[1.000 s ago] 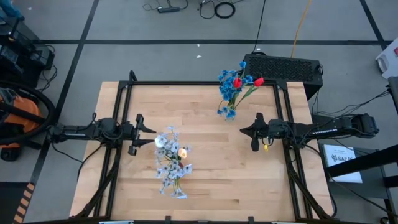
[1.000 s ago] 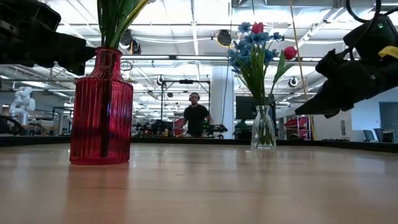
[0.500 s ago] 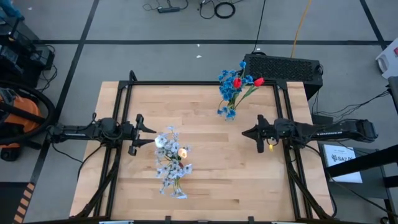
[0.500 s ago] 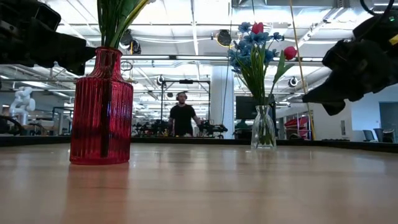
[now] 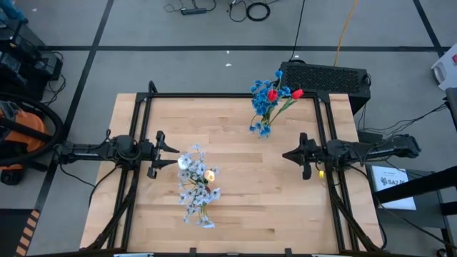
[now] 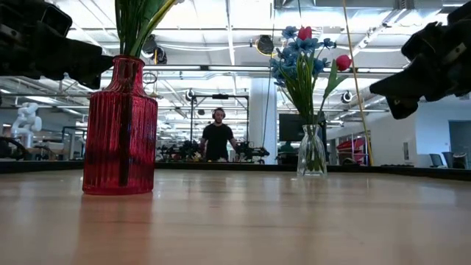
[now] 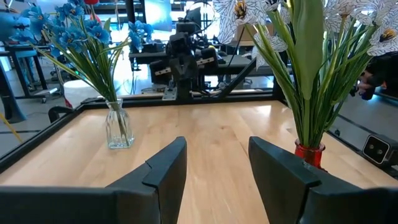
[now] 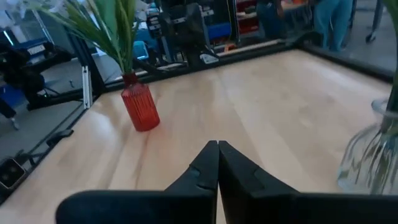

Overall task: Sort flowers into vase by color
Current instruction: Return to Home Position

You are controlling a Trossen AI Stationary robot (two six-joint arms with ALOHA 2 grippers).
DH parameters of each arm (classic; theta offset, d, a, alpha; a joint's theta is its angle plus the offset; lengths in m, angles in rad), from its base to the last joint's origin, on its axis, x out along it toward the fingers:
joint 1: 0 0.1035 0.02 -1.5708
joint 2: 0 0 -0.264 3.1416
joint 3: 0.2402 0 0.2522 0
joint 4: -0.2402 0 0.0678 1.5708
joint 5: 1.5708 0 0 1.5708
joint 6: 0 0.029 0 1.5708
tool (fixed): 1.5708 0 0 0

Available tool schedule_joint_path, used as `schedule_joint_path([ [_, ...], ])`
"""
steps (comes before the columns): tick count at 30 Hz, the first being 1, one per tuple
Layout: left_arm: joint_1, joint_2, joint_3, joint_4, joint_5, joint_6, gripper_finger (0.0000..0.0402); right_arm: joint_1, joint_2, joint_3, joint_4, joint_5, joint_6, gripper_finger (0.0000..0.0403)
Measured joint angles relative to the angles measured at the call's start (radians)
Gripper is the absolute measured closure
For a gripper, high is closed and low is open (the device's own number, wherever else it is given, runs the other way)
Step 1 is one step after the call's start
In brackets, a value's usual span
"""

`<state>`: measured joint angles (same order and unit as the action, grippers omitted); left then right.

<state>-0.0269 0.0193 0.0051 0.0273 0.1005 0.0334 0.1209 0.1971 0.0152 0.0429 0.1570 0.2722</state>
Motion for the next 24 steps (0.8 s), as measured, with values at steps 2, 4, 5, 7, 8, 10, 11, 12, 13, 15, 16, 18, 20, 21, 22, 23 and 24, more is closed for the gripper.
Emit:
schedule_joint_path([
  [2,0.000,0.000,0.000,0.000,0.000,0.000,0.0221,0.001,-0.018,0.000,-0.001,0.001,-0.031,0.0403],
  [4,0.000,0.000,0.000,0.000,0.000,0.000,0.0221,0.001,-0.028,0.000,-0.001,-0.001,-0.051,0.0403],
  [5,0.000,0.000,0.000,0.000,0.000,0.000,0.0221,0.001,-0.032,0.000,-0.001,-0.001,-0.059,0.0403],
  [7,0.000,0.000,0.000,0.000,0.000,0.000,0.0221,0.001,-0.035,0.000,-0.001,-0.003,-0.075,0.0403],
  [8,0.000,0.000,0.000,0.000,0.000,0.000,0.0221,0.001,-0.036,0.000,-0.001,-0.003,-0.081,0.0403],
  [10,0.000,0.000,0.000,0.000,0.000,0.000,0.0221,0.001,-0.036,0.000,-0.001,-0.005,-0.092,0.0403],
  [11,0.000,0.000,0.000,0.000,0.000,0.000,0.0221,0.001,-0.036,0.000,-0.001,-0.006,-0.095,0.0403],
  [12,0.000,0.000,0.000,0.000,0.000,0.000,0.0221,0.001,-0.036,0.000,-0.002,-0.006,-0.097,0.0403],
  [13,0.000,0.000,0.000,0.000,0.000,0.000,0.0221,0.001,-0.036,0.000,-0.002,-0.007,-0.097,0.0403],
  [15,0.000,0.000,0.000,0.000,0.000,0.000,0.0221,0.001,-0.040,0.000,-0.003,-0.016,-0.097,0.0403],
  [16,0.000,0.000,0.000,0.000,0.000,0.000,0.0221,0.001,-0.043,0.000,-0.005,-0.025,-0.098,0.0403],
  [18,0.000,0.000,-0.001,0.000,0.000,0.000,0.0221,0.001,-0.044,0.000,-0.005,-0.028,-0.098,0.0403],
  [20,0.000,0.000,-0.001,0.000,0.000,0.000,0.0221,-0.001,-0.041,0.000,-0.005,-0.027,-0.098,0.0403],
  [21,0.000,0.000,0.000,0.000,0.000,0.000,0.0221,-0.002,-0.038,0.000,-0.005,-0.027,-0.098,0.0403],
  [22,0.000,0.000,0.000,0.000,0.000,0.000,0.0221,-0.002,-0.037,0.000,-0.006,-0.027,-0.098,0.0403],
  [23,0.000,0.000,-0.001,0.000,0.000,0.000,0.0221,-0.002,-0.037,0.000,-0.005,-0.027,-0.098,0.0403],
  [24,0.000,0.000,-0.001,0.000,0.000,0.000,0.0221,-0.002,-0.037,0.000,-0.005,-0.028,-0.098,0.0403],
])
